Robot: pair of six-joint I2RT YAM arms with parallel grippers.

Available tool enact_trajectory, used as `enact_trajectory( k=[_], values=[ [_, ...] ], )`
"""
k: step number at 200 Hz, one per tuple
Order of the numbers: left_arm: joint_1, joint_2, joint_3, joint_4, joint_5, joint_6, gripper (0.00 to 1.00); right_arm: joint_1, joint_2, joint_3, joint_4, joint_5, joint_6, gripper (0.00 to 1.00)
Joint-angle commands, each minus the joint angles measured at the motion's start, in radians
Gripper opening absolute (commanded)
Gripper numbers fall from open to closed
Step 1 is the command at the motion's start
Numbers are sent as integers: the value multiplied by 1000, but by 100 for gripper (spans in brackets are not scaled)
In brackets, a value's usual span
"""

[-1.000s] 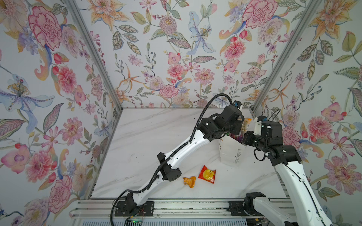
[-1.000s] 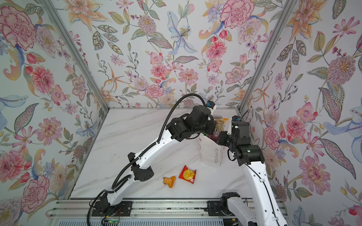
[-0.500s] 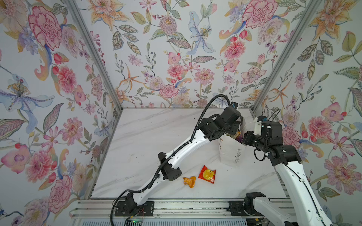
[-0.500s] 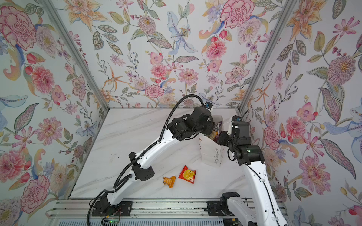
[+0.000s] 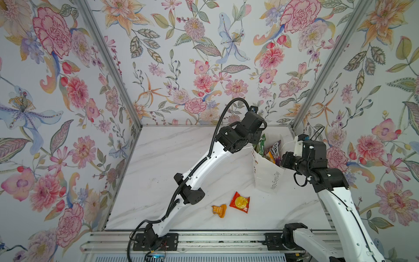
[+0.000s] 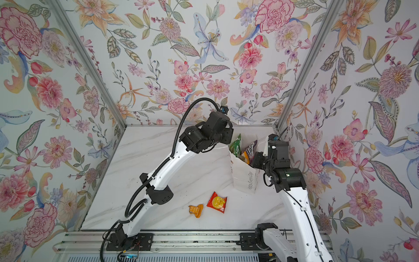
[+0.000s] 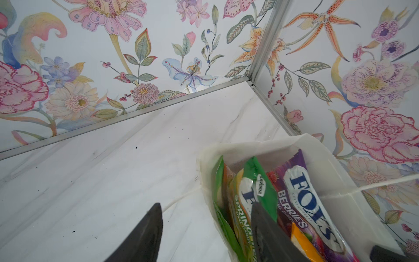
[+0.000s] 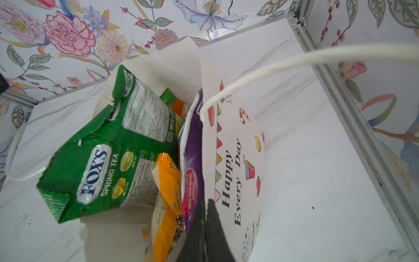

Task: Place the snacks into the paper bag
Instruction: Place the snack in the paper bag, then pick up the paper bag from the middle-right of the table.

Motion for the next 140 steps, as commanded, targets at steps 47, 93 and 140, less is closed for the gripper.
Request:
enact_trajectory(
  k=[47,93,140],
  values=[
    [27,61,18,-68,117,-31,58,9,-18,0,-5,-2,-6,0],
    [30,107,17,-53,178,-39,56,9,-18,-2,-5,-3,-5,0],
    [38,136,17,-59,194,-34,32,9,-18,0,-5,0,-8,0]
  ],
)
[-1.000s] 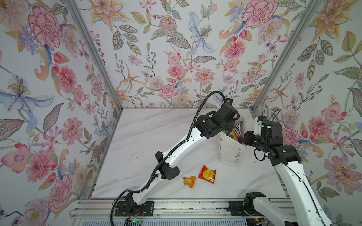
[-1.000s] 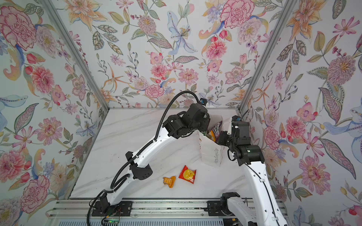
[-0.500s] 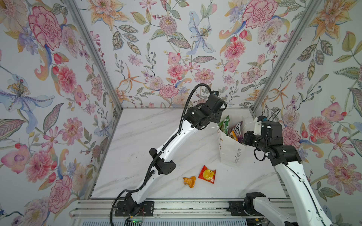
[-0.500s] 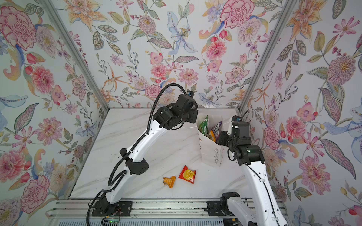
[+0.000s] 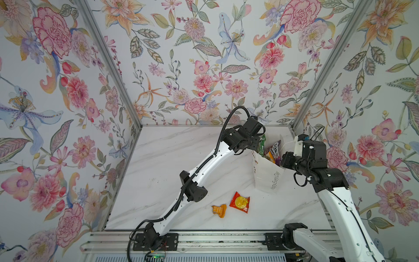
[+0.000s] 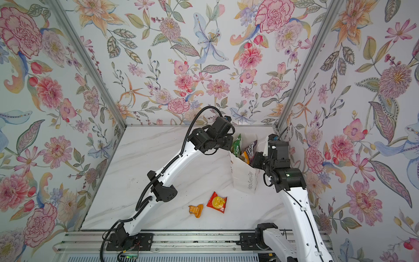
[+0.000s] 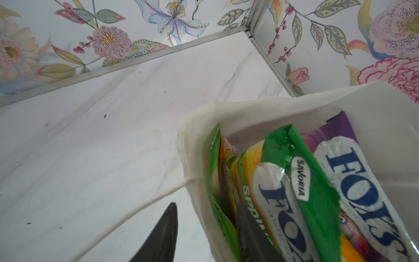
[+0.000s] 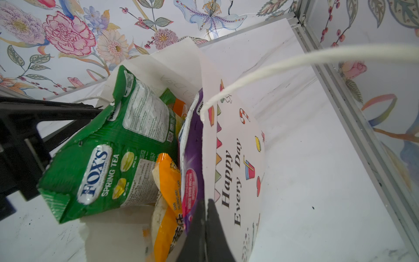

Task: Place the snacks into the paper bag
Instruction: Pick up the paper bag from the middle-right of the table.

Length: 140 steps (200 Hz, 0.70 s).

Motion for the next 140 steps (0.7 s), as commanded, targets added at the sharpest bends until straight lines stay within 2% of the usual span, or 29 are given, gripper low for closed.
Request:
enact_trajectory(
  k=[1,21,57,99,121,140],
  values=[
    [12,20,16,-23,22,9,31,9,-18,0,-5,1,-8,0],
    [14,27,16,-29,16,18,16,9,-15,-1,-6,2,-9,0],
    [15,-12,15,-36,-22,35,0,9,-10,4,-5,1,-10,0],
    [18,-113,16,-78,-119,69,0,22,19,60,5,-23,7,0],
    [18,-161,16,-100,-181,68,0,93,65,135,32,-11,37,0],
    [11,-216,16,-96,-247,58,0,191,135,231,40,54,45,0]
  ],
)
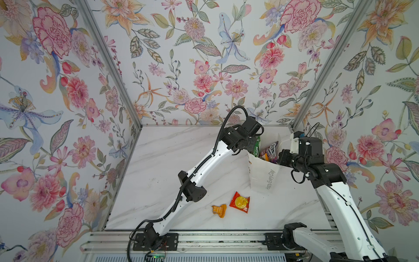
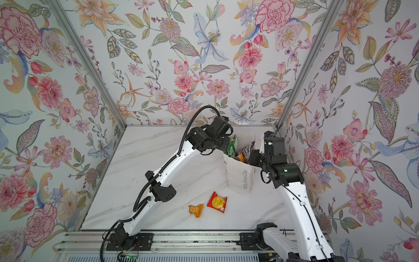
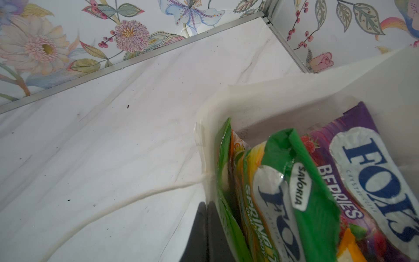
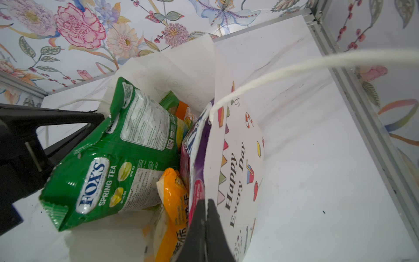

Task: Place the snacks into the paper bag
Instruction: Pick up the paper bag from the middle-right of the table, then place the paper bag at the center of the table.

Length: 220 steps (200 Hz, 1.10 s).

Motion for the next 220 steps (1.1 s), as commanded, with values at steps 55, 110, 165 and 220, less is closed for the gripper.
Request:
enact_trajectory(
  k=[55,110,165,220],
  values=[
    [-5,-213,19,-52,-284,-5,0,287,199,255,134,164,22,0],
    [8,-57,19,-125,-149,-19,0,312,265,57,239,107,81,0],
    [40,-88,19,-126,-121,-12,0,289,237,136,220,120,31,0],
    [52,-149,19,-127,-131,15,50,260,235,139,218,92,25,0]
  ],
)
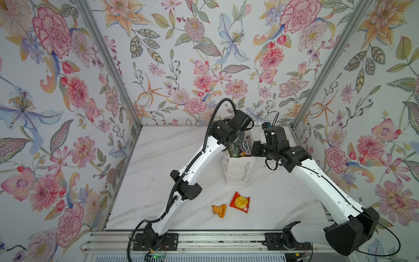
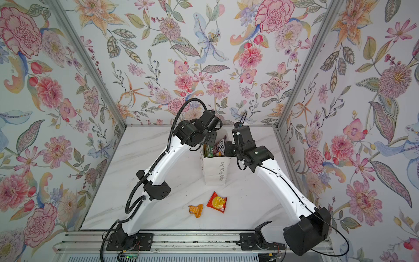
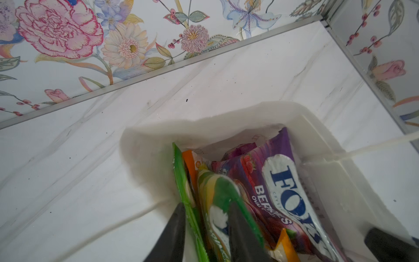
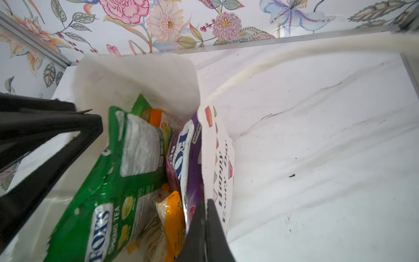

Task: Place the snacks into the paper bag
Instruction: Place the paper bag at the center of the table.

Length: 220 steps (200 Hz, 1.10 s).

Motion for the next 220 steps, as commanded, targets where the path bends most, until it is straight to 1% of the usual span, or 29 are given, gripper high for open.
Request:
enact_trajectory(
  k=[1,17,26,42,51,68,71,73,74,77,82,87,105,117,129,138,145,151,163,175,196,220],
  values=[
    [2,-67,18,10,-3,12,51,-4,-28,31,55,-20,-12,0],
    [1,-92,17,15,-33,23,60,-12,-31,13,55,-20,-6,0],
    [1,-114,17,27,-49,40,64,-16,-36,3,56,-22,-5,0],
    [2,-149,17,69,-69,115,72,-25,-45,-10,55,-26,-5,0],
    [11,-165,16,87,-81,155,73,-29,-51,-16,55,-30,-7,0],
    [57,-187,11,89,-98,178,74,-34,-60,-27,55,-32,-9,0],
    [67,-194,2,87,-103,179,75,-34,-63,-27,56,-32,-9,0],
    [72,-199,-5,87,-106,180,82,-35,-64,-29,56,-33,-8,0],
    [75,-203,-9,87,-106,180,84,-36,-65,-30,56,-33,-8,0],
    [83,-214,-25,88,-106,182,86,-35,-66,-32,55,-35,-9,0],
    [94,-233,-53,92,-106,189,93,-37,-68,-36,55,-36,-9,0],
    [104,-257,-87,97,-110,197,98,-38,-72,-39,56,-38,-9,0],
    [126,-354,-210,115,-129,215,99,-48,-76,-48,55,-44,-11,0],
    [125,-431,-311,127,-141,226,99,-55,-77,-51,55,-50,-13,0],
    [97,-520,-464,168,-172,261,99,-56,-76,-52,55,-53,-13,0],
    [53,-607,-630,228,-209,304,99,-57,-75,-53,57,-55,-13,0],
    [23,-687,-782,314,-211,325,99,-59,-74,-52,57,-57,-12,0],
    [12,-765,-924,404,-178,329,99,-58,-73,-52,57,-58,-14,0],
    [9,-937,-1205,613,-73,321,99,-59,-73,-52,57,-60,-14,0],
    [10,-1083,-1421,772,-9,286,99,-58,-76,-57,56,-61,-13,0],
    [11,-1278,-1705,960,27,201,99,-59,-85,-69,57,-57,-13,0],
    [11,-1436,-1963,1130,127,94,99,-60,-92,-80,57,-53,-12,0]
  ],
)
